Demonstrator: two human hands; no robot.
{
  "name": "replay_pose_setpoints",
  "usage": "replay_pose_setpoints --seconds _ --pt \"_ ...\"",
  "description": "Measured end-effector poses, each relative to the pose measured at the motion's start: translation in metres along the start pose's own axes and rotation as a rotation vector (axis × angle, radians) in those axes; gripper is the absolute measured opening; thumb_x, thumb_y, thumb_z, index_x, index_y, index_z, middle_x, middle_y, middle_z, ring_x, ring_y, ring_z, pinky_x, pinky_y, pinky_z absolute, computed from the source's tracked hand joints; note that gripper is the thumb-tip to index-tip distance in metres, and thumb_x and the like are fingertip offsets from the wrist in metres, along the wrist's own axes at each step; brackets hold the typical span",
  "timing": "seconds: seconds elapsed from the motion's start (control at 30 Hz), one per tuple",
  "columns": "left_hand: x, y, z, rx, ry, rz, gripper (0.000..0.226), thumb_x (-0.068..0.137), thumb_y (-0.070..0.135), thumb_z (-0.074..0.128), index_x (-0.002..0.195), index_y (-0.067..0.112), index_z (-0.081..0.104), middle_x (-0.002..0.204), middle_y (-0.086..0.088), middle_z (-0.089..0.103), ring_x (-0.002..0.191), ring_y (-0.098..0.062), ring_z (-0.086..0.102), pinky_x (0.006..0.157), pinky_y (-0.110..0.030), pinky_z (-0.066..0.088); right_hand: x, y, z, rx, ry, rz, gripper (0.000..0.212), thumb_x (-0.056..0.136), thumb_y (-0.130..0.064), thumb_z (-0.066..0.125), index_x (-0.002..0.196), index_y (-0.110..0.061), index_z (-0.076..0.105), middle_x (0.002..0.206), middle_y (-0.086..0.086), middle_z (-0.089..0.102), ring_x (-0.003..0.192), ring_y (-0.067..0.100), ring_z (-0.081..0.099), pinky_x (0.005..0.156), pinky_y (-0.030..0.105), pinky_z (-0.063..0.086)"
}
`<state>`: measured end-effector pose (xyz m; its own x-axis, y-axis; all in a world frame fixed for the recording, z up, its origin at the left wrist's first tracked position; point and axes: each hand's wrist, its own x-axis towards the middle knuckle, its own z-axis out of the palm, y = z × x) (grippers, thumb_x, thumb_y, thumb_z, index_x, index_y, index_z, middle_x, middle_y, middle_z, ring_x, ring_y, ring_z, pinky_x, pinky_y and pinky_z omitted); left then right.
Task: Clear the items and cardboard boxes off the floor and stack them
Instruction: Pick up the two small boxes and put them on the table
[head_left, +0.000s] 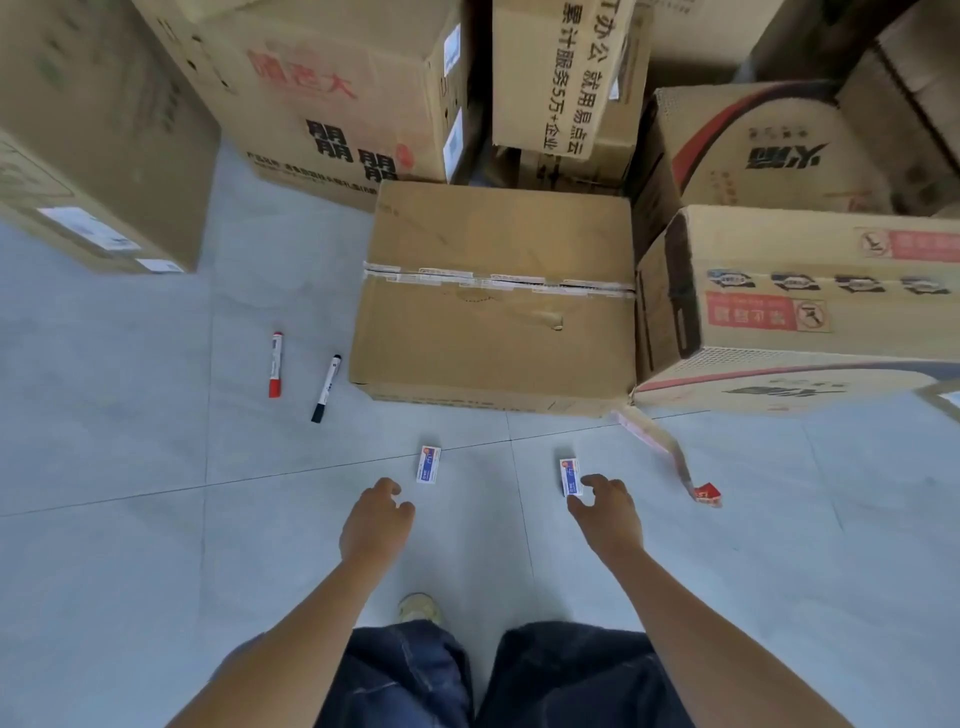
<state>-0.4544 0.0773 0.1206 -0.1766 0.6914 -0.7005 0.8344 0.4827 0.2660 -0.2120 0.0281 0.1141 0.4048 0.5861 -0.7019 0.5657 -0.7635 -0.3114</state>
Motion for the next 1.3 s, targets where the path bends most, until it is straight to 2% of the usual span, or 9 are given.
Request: replay_pose_setpoints --seconds 0.27,0.37,0.57,0.73,0.93,1.13,1.3 --pt "0.129 -0.024 0.100 0.010 0.062 -0.014 0.041 0.093 0.023 0.049 0.133 0.013 0.043 0.131 -0.013 0.047 0.120 -0.028 0.047 0.090 -0.038 0.045 0.124 0.039 0.087 0.066 0.059 0.034 0.047 0.091 -0.022 0.054 0.135 -0.012 0.042 0.128 0.015 0.043 0.120 0.030 0.041 0.091 0.034 0.041" --pt "0.160 -0.031 0.134 0.050 0.053 -0.010 0.041 0.092 0.025 0.051 0.130 0.011 0.045 0.128 -0.014 0.046 0.119 -0.030 0.045 0.089 -0.039 0.044 0.156 0.058 0.115 0.101 0.041 0.076 0.053 0.090 -0.022 0.056 0.138 -0.013 0.036 0.128 0.018 0.041 0.119 0.033 0.042 0.091 0.036 0.041" --pt "0.176 -0.036 0.163 0.083 0.050 -0.024 0.042 0.091 0.030 0.052 0.127 0.009 0.044 0.121 -0.016 0.045 0.113 -0.031 0.045 0.087 -0.040 0.045 0.166 0.079 0.146 0.105 -0.004 0.130 0.071 0.087 -0.029 0.062 0.145 -0.015 0.024 0.128 0.019 0.039 0.120 0.036 0.043 0.097 0.041 0.042" --pt "0.187 -0.029 0.170 0.110 0.144 -0.001 0.049 0.091 0.030 0.053 0.133 0.010 0.038 0.129 -0.015 0.041 0.121 -0.030 0.038 0.087 -0.039 0.043 0.184 0.075 0.149 0.060 0.077 0.106 0.063 0.087 -0.026 0.061 0.141 -0.014 0.030 0.127 0.018 0.041 0.118 0.035 0.043 0.093 0.041 0.042" --pt "0.211 -0.041 0.191 0.135 0.193 -0.042 0.062 0.088 0.032 0.058 0.139 0.013 0.028 0.132 -0.014 0.036 0.121 -0.029 0.035 0.087 -0.037 0.042 0.208 0.097 0.157 0.095 0.144 0.179 0.070 0.087 -0.025 0.062 0.144 -0.011 0.023 0.132 0.019 0.039 0.120 0.037 0.040 0.095 0.045 0.040" --pt "0.218 -0.053 0.201 0.000 0.170 -0.090 0.050 0.086 0.012 0.056 0.133 0.007 0.038 0.127 -0.017 0.040 0.116 -0.034 0.038 0.081 -0.038 0.040 0.217 0.098 0.162 0.017 0.212 0.159 0.071 0.085 -0.035 0.065 0.140 -0.010 0.029 0.130 0.018 0.038 0.120 0.034 0.037 0.091 0.042 0.042" --pt "0.219 -0.048 0.201 0.047 0.152 -0.079 0.045 0.084 0.009 0.056 0.127 0.005 0.041 0.123 -0.018 0.042 0.115 -0.034 0.039 0.080 -0.037 0.040 0.222 0.096 0.168 0.025 0.206 0.178 0.053 0.088 -0.018 0.058 0.134 -0.009 0.034 0.126 0.018 0.038 0.115 0.034 0.037 0.083 0.038 0.042"
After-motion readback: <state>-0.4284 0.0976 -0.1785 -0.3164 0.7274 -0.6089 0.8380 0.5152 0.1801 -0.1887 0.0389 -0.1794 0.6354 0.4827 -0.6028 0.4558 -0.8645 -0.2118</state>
